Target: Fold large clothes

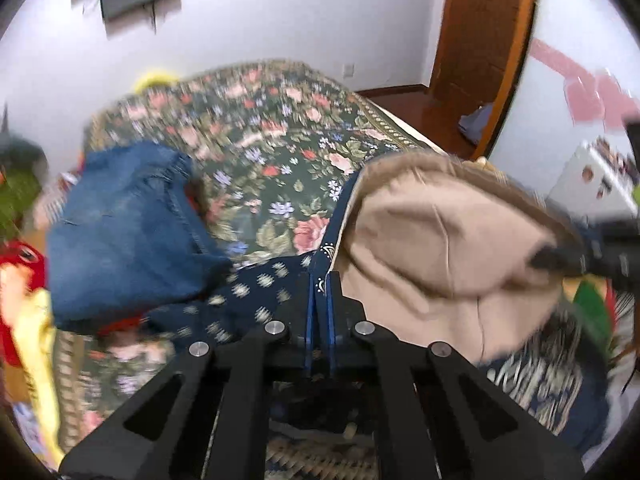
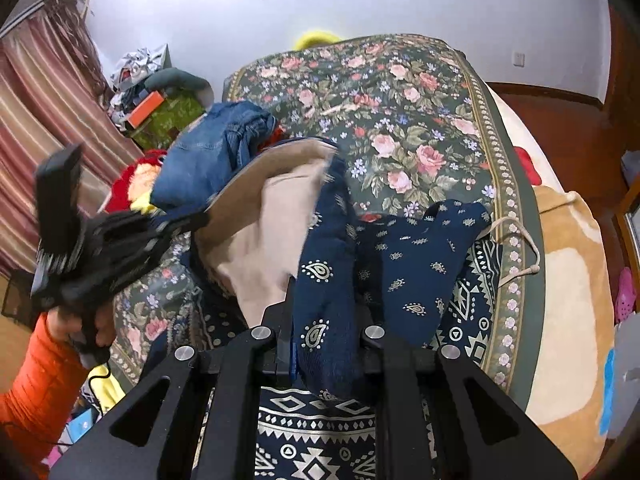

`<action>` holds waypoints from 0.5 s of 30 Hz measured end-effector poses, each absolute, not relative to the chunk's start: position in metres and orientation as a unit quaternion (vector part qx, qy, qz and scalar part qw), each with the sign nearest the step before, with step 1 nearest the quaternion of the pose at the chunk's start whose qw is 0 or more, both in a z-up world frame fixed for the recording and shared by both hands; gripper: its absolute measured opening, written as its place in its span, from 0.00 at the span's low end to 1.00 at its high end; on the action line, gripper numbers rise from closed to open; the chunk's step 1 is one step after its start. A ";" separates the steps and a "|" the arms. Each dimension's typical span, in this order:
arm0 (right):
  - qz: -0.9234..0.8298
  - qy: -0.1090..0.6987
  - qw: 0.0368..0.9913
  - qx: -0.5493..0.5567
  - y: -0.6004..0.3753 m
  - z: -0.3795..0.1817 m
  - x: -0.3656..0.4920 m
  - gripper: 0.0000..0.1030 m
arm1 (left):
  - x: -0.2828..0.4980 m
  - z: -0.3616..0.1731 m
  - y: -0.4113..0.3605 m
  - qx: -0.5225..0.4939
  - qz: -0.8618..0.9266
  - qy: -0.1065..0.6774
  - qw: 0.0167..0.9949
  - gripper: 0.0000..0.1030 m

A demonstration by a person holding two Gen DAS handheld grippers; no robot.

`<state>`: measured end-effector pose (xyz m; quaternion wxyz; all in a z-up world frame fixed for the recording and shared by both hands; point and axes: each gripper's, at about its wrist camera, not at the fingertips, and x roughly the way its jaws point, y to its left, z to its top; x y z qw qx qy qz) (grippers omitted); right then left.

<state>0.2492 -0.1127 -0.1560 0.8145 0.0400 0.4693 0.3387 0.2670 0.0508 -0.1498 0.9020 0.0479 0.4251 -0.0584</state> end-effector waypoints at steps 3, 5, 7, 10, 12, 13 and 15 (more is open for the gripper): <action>0.347 0.460 0.816 0.038 -0.114 -0.153 0.243 0.12 | 0.237 -0.149 0.053 0.064 -0.052 0.422 0.903 0.04; 0.355 0.459 0.814 0.035 -0.111 -0.156 0.236 0.12 | 0.220 -0.155 0.059 0.051 -0.051 0.430 0.900 0.04; 0.352 0.461 0.815 0.019 -0.105 -0.162 0.230 0.12 | 0.206 -0.167 0.065 0.029 -0.048 0.443 0.895 0.04; 0.348 0.462 0.816 -0.004 -0.098 -0.171 0.220 0.12 | 0.192 -0.184 0.074 -0.003 -0.043 0.459 0.887 0.04; 0.345 0.460 0.818 -0.015 -0.096 -0.175 0.214 0.13 | 0.184 -0.192 0.077 -0.020 -0.040 0.467 0.883 0.04; 0.342 0.459 0.820 -0.017 -0.097 -0.177 0.213 0.13 | 0.182 -0.195 0.078 -0.028 -0.040 0.468 0.882 0.04; 0.341 0.461 0.819 -0.016 -0.099 -0.183 0.209 0.16 | 0.177 -0.201 0.080 -0.045 -0.043 0.473 0.879 0.04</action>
